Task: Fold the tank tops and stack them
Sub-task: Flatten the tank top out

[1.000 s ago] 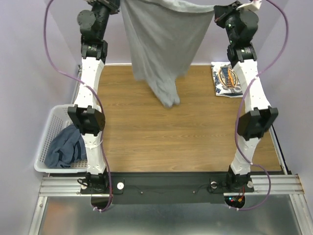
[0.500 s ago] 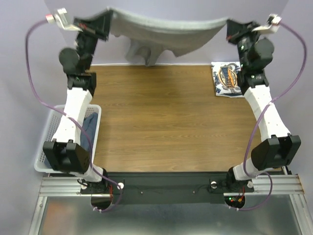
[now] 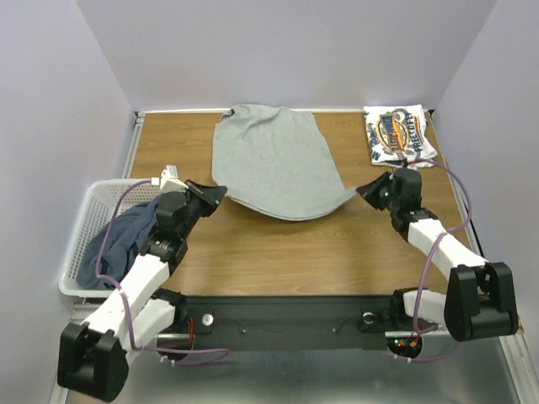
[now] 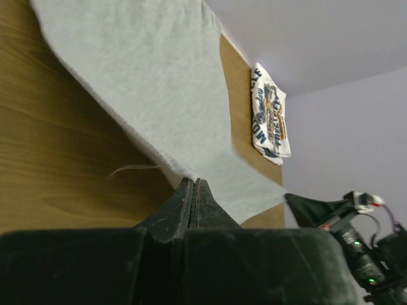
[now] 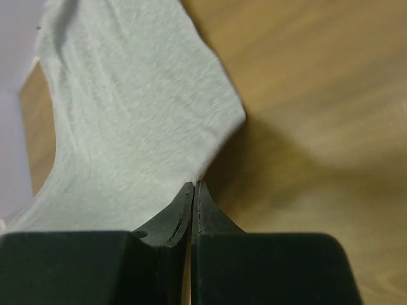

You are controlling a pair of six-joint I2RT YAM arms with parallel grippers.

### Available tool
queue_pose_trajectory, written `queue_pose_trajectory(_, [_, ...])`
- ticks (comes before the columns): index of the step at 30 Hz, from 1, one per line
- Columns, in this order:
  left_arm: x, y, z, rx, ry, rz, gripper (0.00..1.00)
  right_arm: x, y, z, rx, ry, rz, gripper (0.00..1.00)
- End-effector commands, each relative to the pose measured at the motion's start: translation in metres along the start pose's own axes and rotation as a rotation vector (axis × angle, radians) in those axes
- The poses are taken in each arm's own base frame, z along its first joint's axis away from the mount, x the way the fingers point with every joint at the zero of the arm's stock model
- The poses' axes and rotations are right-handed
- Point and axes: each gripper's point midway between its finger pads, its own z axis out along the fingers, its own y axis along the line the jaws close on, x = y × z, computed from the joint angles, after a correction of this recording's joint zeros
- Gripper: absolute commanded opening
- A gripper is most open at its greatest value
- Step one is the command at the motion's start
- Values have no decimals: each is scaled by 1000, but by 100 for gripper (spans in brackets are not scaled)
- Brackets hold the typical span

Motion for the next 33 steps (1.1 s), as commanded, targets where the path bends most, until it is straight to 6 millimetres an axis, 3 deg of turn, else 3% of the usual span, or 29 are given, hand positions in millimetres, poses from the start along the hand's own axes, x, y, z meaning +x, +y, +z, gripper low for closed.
queue_pose_trajectory(1, [31,40,-24,-177,63,-16,0,37,-26,-15,56,98,78,0])
queue_pose_trajectory(2, [43,42,-30,-186,97,-35,0,57,-41,-20,95,156,102,0])
queue_pose_trajectory(4, [72,65,-44,-248,188,-61,0,78,-52,-30,117,222,122,0])
queue_pose_trajectory(5, [81,64,-51,-241,215,-74,0,88,-61,-36,154,255,133,0])
queue_pose_trajectory(9, [100,85,-73,-300,272,-62,0,104,-81,-57,225,284,132,0])
queue_pose_trajectory(16, [124,91,-97,-319,400,-10,0,91,-87,-81,308,246,122,0])
queue_pose_trajectory(20, [136,90,-103,-311,448,-9,0,80,-101,-87,375,222,127,1])
queue_pose_trajectory(24, [148,92,-107,-304,497,3,0,54,-121,-92,415,188,182,1])
queue_pose_trajectory(33, [174,88,-116,-275,602,34,0,35,-157,-93,483,194,306,0])
